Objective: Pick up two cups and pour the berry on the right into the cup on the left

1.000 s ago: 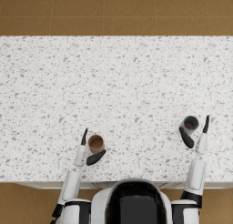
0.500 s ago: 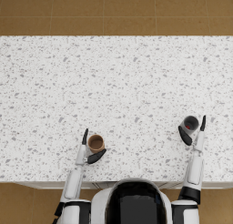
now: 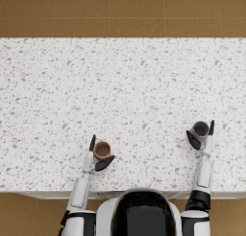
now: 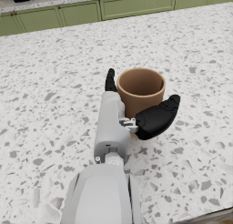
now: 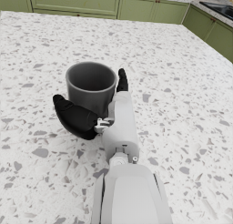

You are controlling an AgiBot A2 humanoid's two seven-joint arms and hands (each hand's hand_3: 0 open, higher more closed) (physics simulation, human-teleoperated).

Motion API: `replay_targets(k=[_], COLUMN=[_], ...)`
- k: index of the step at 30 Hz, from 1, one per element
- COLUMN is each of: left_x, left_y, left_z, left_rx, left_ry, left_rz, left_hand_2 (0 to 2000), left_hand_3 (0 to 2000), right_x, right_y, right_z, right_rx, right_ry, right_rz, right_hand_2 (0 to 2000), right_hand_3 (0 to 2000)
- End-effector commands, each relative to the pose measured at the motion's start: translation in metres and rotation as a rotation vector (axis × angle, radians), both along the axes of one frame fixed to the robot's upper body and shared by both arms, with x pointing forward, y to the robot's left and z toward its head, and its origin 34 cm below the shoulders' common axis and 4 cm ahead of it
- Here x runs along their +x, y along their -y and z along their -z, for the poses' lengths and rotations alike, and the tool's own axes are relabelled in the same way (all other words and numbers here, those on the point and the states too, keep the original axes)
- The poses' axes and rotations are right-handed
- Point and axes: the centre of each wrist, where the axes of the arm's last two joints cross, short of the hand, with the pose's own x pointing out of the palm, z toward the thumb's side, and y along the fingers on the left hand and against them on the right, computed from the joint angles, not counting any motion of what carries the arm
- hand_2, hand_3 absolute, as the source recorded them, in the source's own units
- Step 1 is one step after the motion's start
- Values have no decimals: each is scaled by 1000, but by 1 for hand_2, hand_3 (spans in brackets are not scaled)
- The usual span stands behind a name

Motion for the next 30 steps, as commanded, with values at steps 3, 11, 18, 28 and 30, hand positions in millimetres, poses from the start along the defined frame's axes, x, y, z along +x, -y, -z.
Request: replay_targets(k=[3, 11, 18, 28, 30], left_x=[1, 8, 24, 47, 53], left_y=[0, 18, 52, 79, 83], left_z=[-1, -33, -56, -71, -74], left_rx=[-8, -61, -143, 32, 60], left_ry=[4, 132, 225, 342, 360], left_rz=[17, 63, 133, 162, 163], left_hand_2=[2000, 2000, 2000, 2000, 2000], left_hand_3=[980, 1280, 1280, 1280, 1280], right_x=[4, 0, -12, -12, -12], right_y=[2, -15, -65, -103, -111], right_z=[-8, -54, -110, -156, -163], right_rx=[13, -35, -93, -328, -389], right_ry=[20, 198, 421, 574, 596], right_rz=[-73, -145, -302, -396, -406], right_hand_2=[2000, 2000, 2000, 2000, 2000], right_hand_3=[980, 1280, 1280, 1280, 1280])
